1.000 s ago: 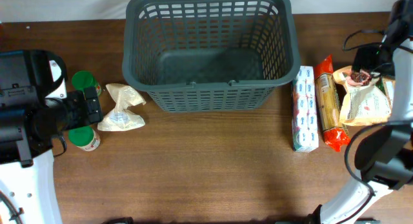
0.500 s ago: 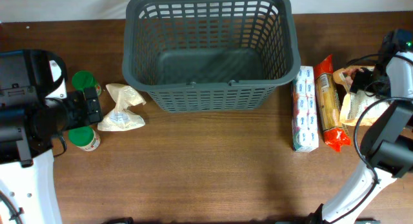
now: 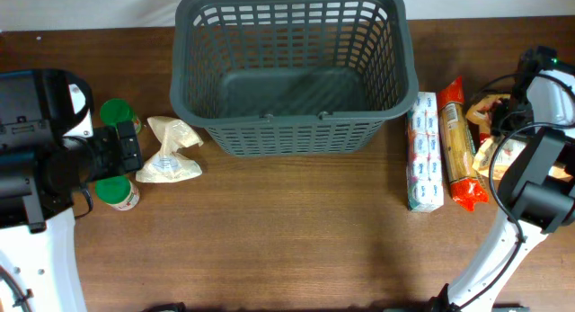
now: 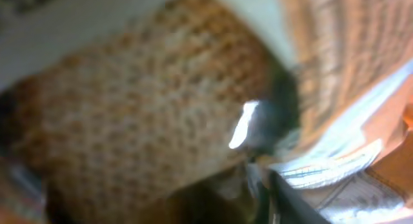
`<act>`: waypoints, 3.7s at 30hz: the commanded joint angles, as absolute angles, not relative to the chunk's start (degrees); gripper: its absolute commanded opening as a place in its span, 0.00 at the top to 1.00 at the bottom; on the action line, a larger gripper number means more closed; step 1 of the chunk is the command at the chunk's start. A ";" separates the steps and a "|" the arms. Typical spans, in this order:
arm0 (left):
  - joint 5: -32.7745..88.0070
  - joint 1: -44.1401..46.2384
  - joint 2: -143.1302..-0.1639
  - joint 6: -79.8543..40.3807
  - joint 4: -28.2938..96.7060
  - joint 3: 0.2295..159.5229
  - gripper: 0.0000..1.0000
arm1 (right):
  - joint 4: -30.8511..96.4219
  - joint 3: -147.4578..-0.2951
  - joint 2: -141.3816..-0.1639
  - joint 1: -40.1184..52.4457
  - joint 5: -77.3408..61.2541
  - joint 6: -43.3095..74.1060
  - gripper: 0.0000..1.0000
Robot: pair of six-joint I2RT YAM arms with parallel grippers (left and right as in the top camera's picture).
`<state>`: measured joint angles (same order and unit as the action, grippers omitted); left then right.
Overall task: Pack container
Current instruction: 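Reach the right gripper to the printed snack bag and grasp it, then lift the snack bag with the right gripper and drop it into the basket, then grasp the red-capped pasta package with the right gripper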
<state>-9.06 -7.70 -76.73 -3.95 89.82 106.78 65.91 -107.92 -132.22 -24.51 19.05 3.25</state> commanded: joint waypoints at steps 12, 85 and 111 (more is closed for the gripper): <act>-9.47 -8.05 -76.93 -3.84 89.89 106.91 0.01 | 69.10 -103.44 -141.29 -25.23 4.78 9.02 0.96; -9.47 -8.05 -76.93 -3.84 89.89 106.91 0.01 | 79.18 -145.88 -119.39 23.62 8.38 9.23 0.30; -9.43 -8.05 -76.93 -3.84 90.13 106.91 0.01 | 68.20 -113.01 -118.39 -20.97 -2.44 6.61 0.18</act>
<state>-9.04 -7.70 -76.73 -3.95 90.02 106.78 69.71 -119.22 -117.30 -21.34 4.91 10.55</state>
